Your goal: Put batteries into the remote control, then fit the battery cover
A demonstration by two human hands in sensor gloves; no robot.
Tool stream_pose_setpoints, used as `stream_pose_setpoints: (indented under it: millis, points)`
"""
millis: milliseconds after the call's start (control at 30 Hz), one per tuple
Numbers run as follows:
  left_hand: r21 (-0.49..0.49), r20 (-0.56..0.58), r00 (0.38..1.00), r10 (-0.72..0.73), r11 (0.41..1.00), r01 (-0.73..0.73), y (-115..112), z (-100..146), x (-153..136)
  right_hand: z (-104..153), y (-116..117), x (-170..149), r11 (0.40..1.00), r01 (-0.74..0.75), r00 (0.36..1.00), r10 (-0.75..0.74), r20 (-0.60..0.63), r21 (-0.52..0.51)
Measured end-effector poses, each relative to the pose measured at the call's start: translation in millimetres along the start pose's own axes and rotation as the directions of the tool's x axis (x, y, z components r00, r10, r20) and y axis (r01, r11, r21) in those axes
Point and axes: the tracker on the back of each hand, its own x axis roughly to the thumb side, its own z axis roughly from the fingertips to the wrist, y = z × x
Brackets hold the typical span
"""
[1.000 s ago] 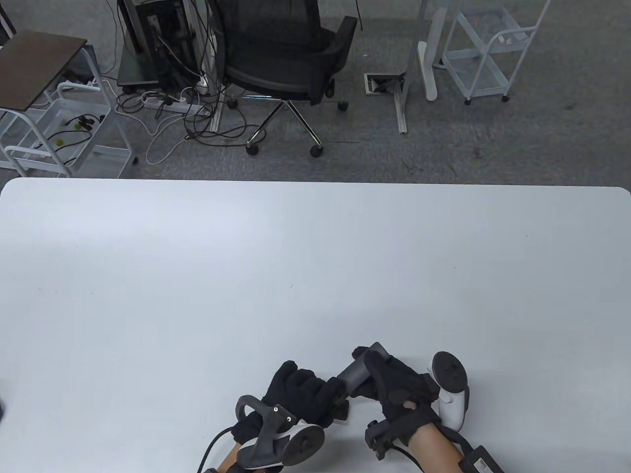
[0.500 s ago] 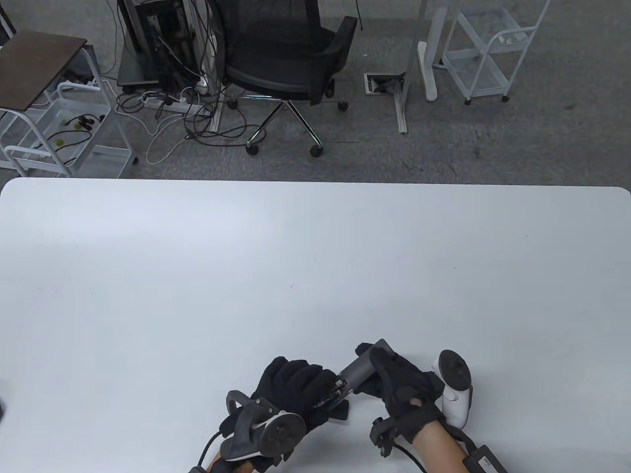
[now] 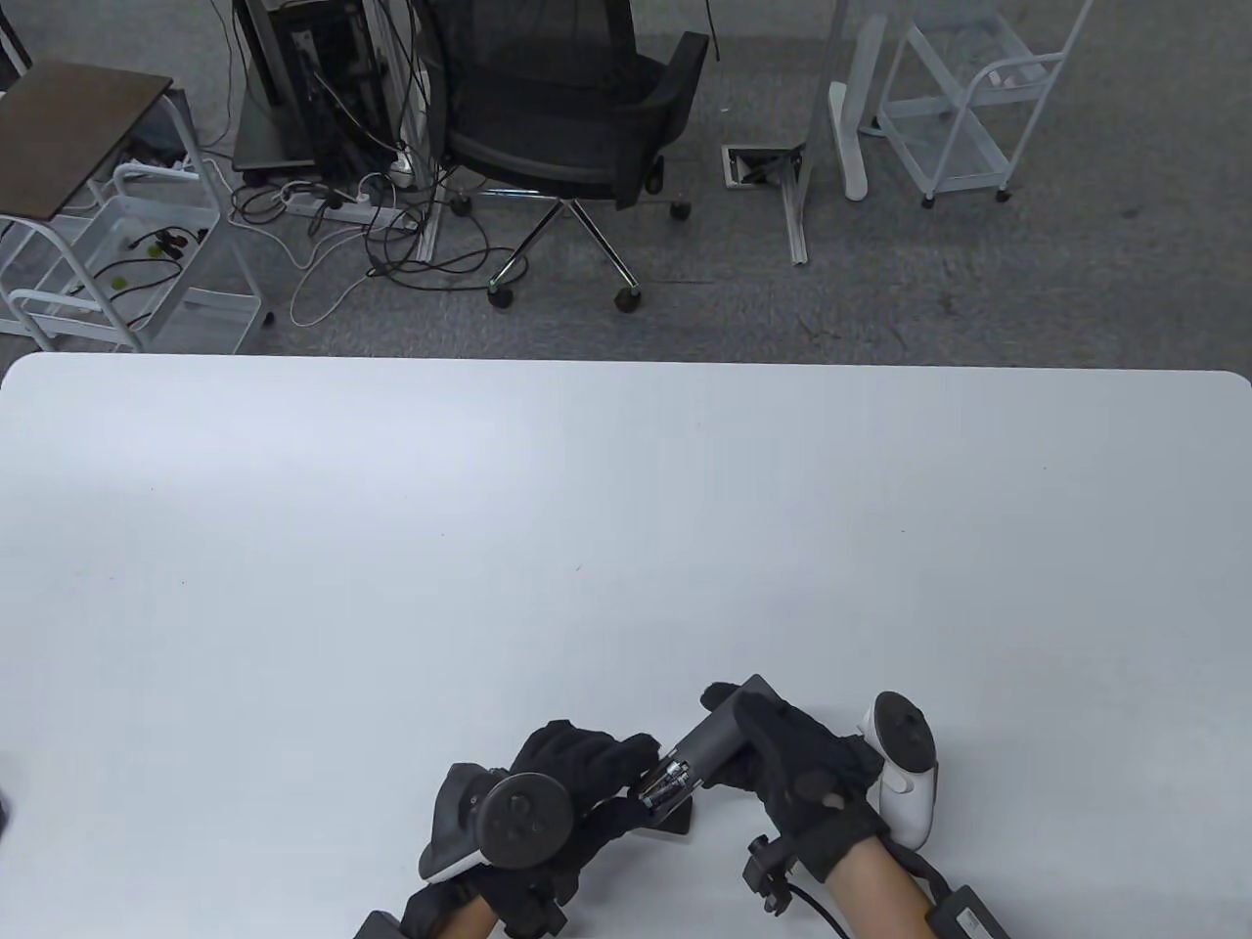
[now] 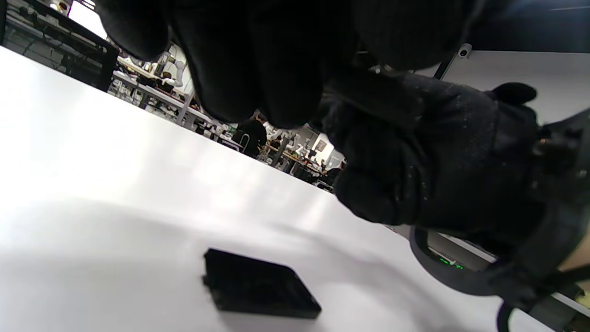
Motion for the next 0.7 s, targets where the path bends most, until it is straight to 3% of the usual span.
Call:
stream_pose_setpoints:
  millis: [333,700]
  points:
    - [-0.074,-0.062,0.979,0.195,0.977,-0.200,-6.5,-3.8,-12.2,0.8,1.8,0.0,1.000,0.014,1.000,-0.014,0.013,0.021]
    - [-0.058,-0.071,0.978,0.195,0.978,-0.199,-7.1,-3.7,-14.6,0.1,4.0,-4.4,0.997,0.052,0.999,-0.052,-0.010,0.048]
